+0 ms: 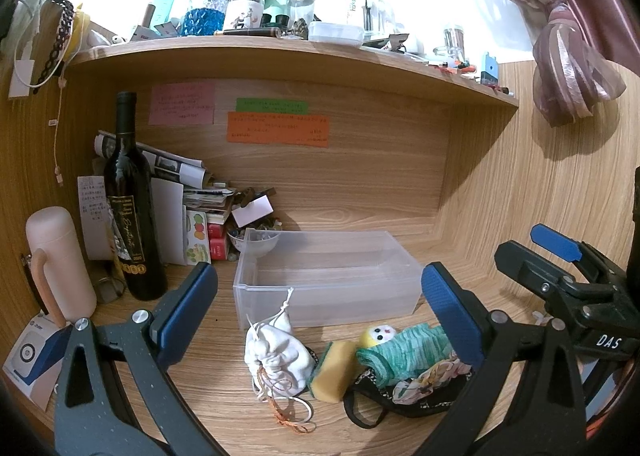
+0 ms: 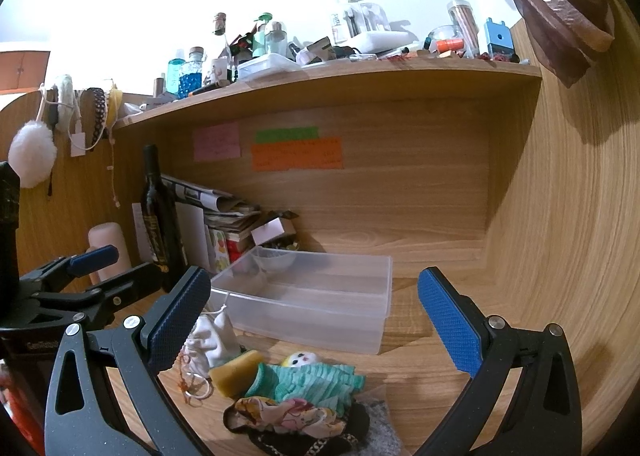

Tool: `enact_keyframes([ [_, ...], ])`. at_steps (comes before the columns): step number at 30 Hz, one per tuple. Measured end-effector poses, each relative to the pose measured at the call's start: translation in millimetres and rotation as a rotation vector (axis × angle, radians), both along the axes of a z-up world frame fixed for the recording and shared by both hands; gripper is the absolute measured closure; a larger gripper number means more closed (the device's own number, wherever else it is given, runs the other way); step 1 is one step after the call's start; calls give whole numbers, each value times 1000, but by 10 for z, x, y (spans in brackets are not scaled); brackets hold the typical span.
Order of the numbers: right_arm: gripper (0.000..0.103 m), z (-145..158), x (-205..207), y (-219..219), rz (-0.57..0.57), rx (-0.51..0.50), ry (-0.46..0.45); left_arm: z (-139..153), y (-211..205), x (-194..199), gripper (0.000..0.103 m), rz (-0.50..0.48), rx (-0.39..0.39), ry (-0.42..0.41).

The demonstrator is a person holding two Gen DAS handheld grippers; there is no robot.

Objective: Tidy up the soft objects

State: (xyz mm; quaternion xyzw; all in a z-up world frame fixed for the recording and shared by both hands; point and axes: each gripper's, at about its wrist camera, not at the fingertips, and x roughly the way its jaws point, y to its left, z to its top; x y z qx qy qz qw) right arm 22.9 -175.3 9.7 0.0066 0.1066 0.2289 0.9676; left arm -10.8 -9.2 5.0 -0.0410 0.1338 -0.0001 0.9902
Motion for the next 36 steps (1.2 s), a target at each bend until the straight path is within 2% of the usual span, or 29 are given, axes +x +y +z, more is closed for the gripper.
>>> enact_keyframes([
  [16,2,-58,68,-21,27,8,24,-92,-40,49,0,-36,-3,26],
  [20,19,-113,124,-32,36,-23,58,-171,40,82,2,-32,-15,52],
  [21,24,-131,149,-44,38,-28,73,-189,66,87,4,-30,-18,59],
  [22,27,-158,178,-62,43,-32,92,-230,99,101,12,-23,-15,77],
  [23,35,-184,201,-74,48,-38,108,-259,112,106,17,-20,-8,88],
  [24,40,-216,225,-83,51,-44,126,-262,112,108,18,-20,-8,91],
  [27,46,-330,278,-94,64,-64,182,-346,132,127,18,-28,-14,115],
  [34,45,-467,235,-113,117,-65,261,-707,288,304,18,12,-27,254],
  [36,35,-502,213,-98,132,-69,275,-833,353,379,18,15,-50,308],
])
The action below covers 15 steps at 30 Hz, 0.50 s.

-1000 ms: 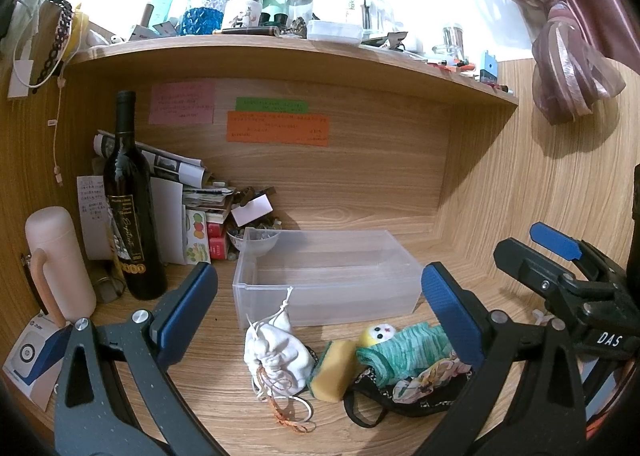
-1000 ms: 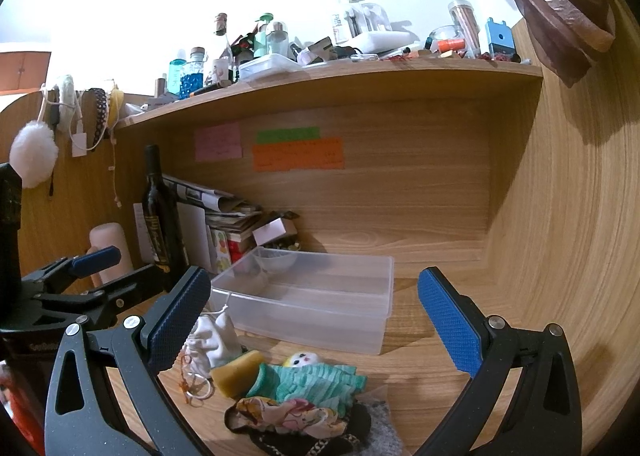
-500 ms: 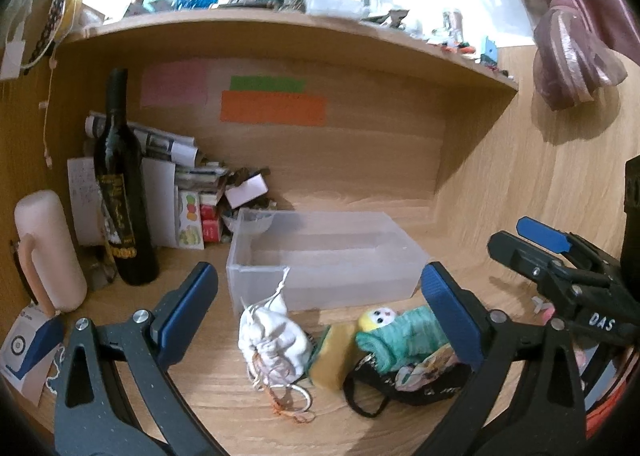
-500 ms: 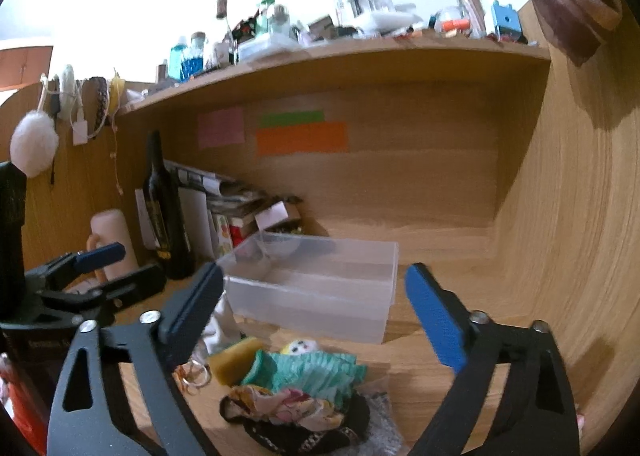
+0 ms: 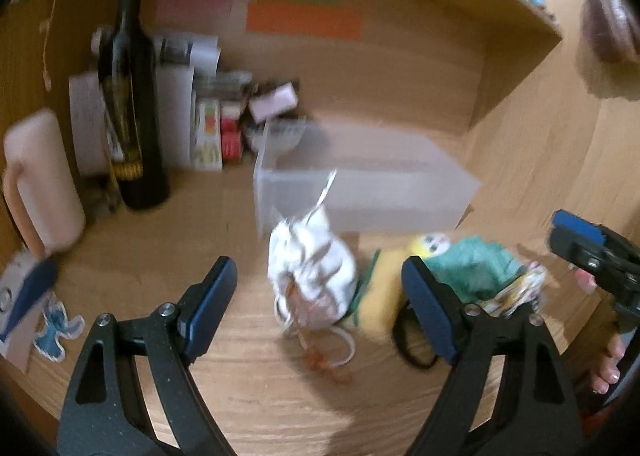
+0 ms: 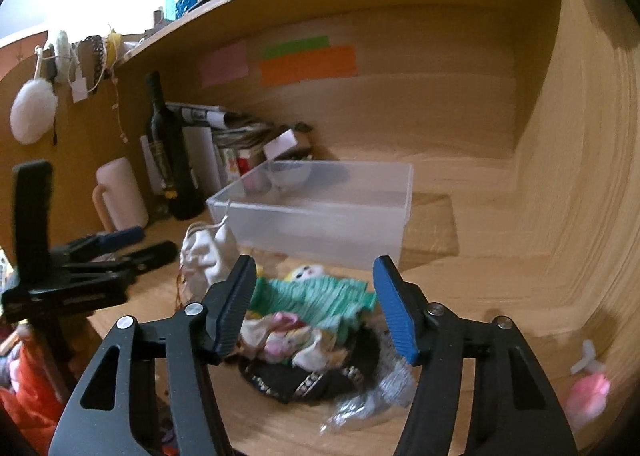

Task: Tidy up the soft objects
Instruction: 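Grasp the white drawstring bag with the left tool while the right tool grasps the patterned cloth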

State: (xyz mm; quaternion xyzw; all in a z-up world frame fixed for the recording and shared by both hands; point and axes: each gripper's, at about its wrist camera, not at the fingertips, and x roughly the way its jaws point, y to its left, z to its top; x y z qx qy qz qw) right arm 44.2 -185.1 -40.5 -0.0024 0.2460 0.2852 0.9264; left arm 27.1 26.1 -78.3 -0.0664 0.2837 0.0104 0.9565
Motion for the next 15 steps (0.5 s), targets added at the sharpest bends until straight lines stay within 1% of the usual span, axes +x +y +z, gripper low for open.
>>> enact_keyframes([
  [1,32,-13,-4,13,6,-2,6,-91,54,58,18,2,-21,42],
  [2,30,-31,-12,26,14,-4,12,-142,76,93,18,2,-34,65],
  [3,30,-53,-23,45,26,-9,18,-148,68,99,18,2,-36,72],
  [4,30,-83,-34,77,39,-22,24,-205,101,144,18,3,-49,98],
  [6,30,-139,-43,130,54,-48,31,-205,109,183,18,3,-52,121],
  [8,30,-213,-23,198,66,-76,54,-222,122,263,14,6,-49,150],
  [10,40,-278,-3,238,72,-91,75,-230,125,317,14,4,-55,171],
  [11,48,-302,4,252,69,-101,78,-241,134,381,14,-4,-68,187],
  [12,52,-309,8,256,67,-108,78,-245,127,390,14,-5,-68,188],
  [14,71,-314,26,239,68,-108,82,-242,113,453,14,-11,-69,195],
  [15,77,-307,31,223,69,-102,82,-235,104,484,14,-11,-63,197],
])
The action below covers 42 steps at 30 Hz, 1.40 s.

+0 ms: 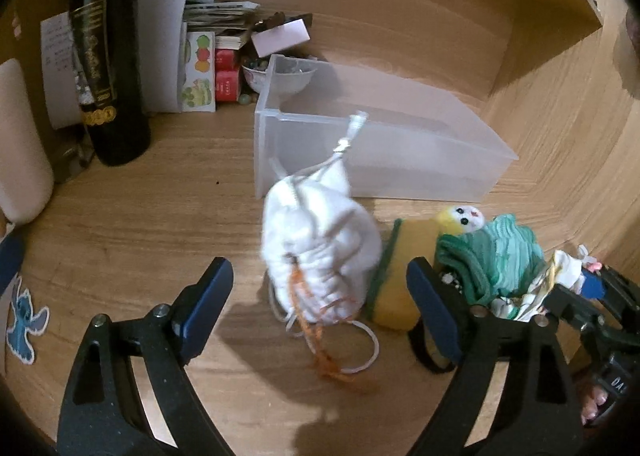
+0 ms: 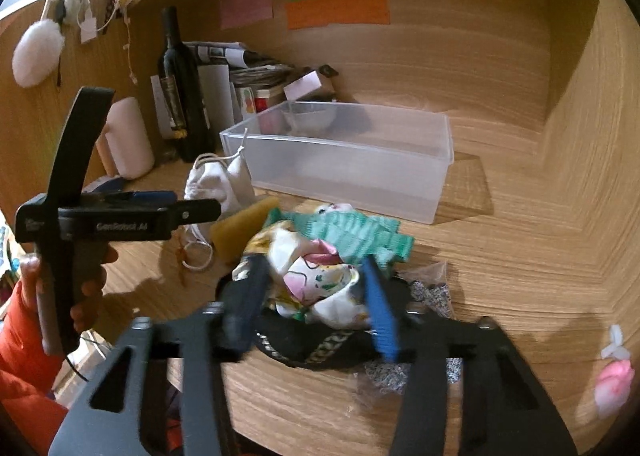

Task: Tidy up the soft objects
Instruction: 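Grasp the white drawstring bag with the left tool while the right tool grasps the patterned cloth, then carry both items over the clear bin and open both tools to drop them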

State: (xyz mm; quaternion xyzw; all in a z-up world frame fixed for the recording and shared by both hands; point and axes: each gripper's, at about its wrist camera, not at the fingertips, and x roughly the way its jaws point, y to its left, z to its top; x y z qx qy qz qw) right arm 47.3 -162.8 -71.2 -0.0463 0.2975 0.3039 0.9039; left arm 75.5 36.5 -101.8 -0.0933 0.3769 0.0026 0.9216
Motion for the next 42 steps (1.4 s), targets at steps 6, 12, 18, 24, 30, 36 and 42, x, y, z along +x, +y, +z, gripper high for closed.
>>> enact_keyframes([
  [6,90,55,56,-68,-24,39,-20,33,-11,65,30,-17,-2,4],
  [12,91,188,101,-133,-54,72,-64,49,62,117,69,5,29,7],
  [18,91,396,203,-226,-93,119,-125,45,91,102,78,4,37,-10],
  [24,91,604,281,-284,-128,151,-197,213,6,-35,79,-17,81,-62],
  [30,91,744,398,-230,-136,150,-247,534,39,-56,79,-27,76,-143],
  [36,91,874,523,-136,-128,126,-291,848,70,15,79,-34,61,-218],
  [42,91,934,740,-43,-94,130,-263,1046,100,212,79,-30,74,-285],
])
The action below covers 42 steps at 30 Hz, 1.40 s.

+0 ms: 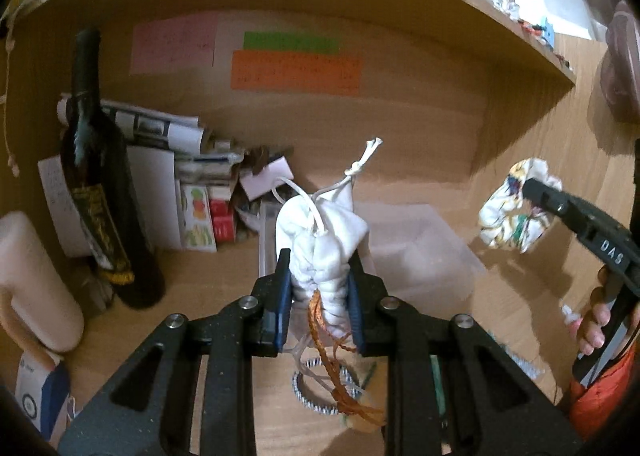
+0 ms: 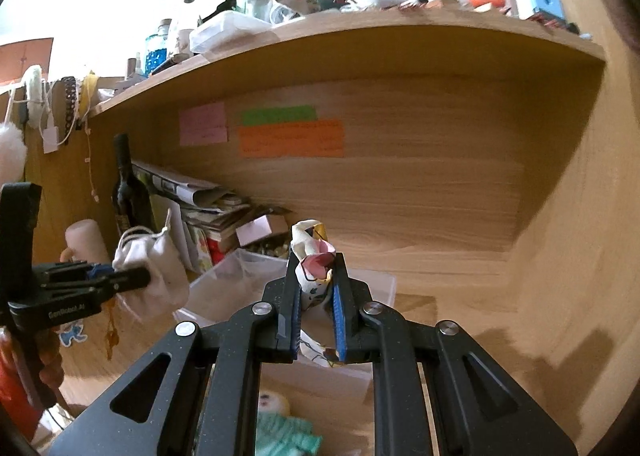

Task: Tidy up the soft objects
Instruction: 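Carry both items over the clear bin and open both tools to drop them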

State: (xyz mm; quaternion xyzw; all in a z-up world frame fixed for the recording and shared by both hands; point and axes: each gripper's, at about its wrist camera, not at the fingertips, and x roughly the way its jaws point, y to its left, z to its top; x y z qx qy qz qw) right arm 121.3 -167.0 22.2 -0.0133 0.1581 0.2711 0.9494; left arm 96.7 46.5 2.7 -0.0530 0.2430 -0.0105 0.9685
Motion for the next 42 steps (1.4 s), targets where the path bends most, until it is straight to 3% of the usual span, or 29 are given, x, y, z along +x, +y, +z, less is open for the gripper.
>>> enact_keyframes([
  [7,91,-95,328,140,22,-29,77,4,-7,309,79,-18,-18,-12],
  [12,91,-247,554,202,18,-67,157,-115,-18,582,79,-26,-14,34],
  [18,91,-436,751,265,23,-109,249,-336,-88,922,79,-98,-31,138],
  [26,91,-671,913,375,38,-200,336,-635,-246,1230,79,-136,2,280],
  [34,88,-777,923,401,19,-256,360,-751,-289,1300,75,-146,9,344],
  [42,56,-647,813,380,-3,-252,302,-567,-242,1084,56,-128,2,304],
])
